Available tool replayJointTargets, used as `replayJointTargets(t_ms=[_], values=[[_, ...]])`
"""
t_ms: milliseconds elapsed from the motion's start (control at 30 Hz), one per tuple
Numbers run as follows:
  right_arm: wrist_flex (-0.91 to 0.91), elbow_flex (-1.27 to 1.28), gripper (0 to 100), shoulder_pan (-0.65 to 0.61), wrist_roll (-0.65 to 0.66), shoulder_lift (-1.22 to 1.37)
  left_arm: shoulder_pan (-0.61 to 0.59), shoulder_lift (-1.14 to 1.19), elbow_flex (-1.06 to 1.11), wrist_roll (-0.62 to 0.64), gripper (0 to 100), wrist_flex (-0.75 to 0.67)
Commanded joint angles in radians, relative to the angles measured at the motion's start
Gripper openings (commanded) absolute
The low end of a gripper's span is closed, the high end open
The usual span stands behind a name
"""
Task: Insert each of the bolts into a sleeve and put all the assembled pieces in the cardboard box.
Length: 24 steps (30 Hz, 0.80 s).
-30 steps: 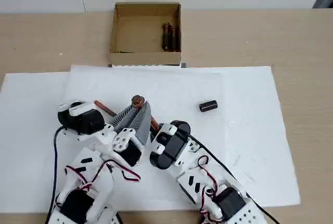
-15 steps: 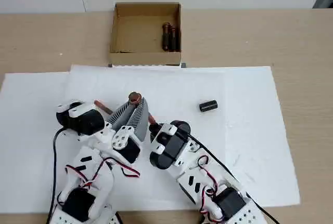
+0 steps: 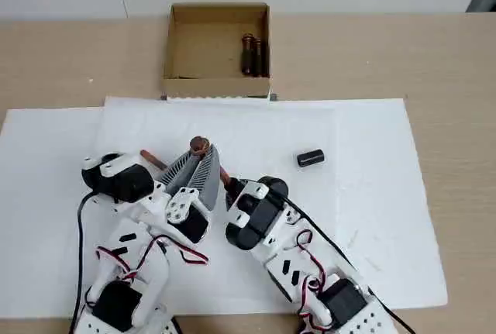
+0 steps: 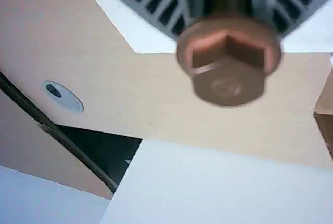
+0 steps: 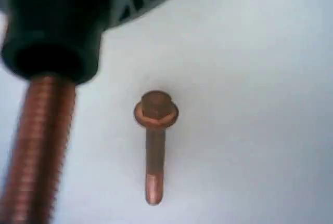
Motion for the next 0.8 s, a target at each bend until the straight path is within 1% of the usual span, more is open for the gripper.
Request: replayJointTargets(t_ms=[0,67,233,533,633,767], values=[[-0.042,0.014,0.2,0.007,0.008,-0.015,0.000,-0.005,-0.004,-0.008,1,-0.021],[-0.042,0.014,0.2,0.007,0.008,-0.015,0.002,-0.005,-0.004,-0.006,1,-0.020],[-0.036,0.014,0.2,0.007,0.008,-0.015,0.060,-0.005,-0.004,-0.006,1,-0.018],[-0.042,0.014,0.2,0.007,0.009,-0.015,0.074,-0.003,0.030,-0.009,1,-0.017],[-0.042,0.014,0.2,0.008,0.009,-0.015,0.110,-0.005,0.067,-0.011,1,-0.008],[-0.042,0.012,0.2,0.010,0.009,-0.015,0.172,-0.005,0.076,-0.012,1,0.052]])
